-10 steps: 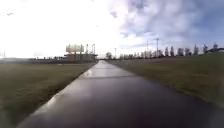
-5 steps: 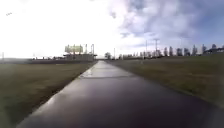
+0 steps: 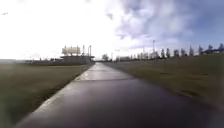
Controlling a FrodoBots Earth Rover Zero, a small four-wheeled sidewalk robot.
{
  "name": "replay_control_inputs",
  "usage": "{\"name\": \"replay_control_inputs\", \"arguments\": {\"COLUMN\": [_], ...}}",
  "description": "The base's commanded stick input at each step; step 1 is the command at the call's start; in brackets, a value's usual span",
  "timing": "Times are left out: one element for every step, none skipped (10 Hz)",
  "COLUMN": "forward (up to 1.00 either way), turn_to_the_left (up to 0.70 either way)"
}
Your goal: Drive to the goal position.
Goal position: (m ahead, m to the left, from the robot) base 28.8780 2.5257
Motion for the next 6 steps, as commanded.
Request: {"name": "replay_control_inputs", "arguments": {"forward": [1.00, 1.00, 1.00, 1.00, 1.00, 1.00], "turn_to_the_left": [0.00, 0.00, 0.00, -0.11, -0.35, -0.20]}}
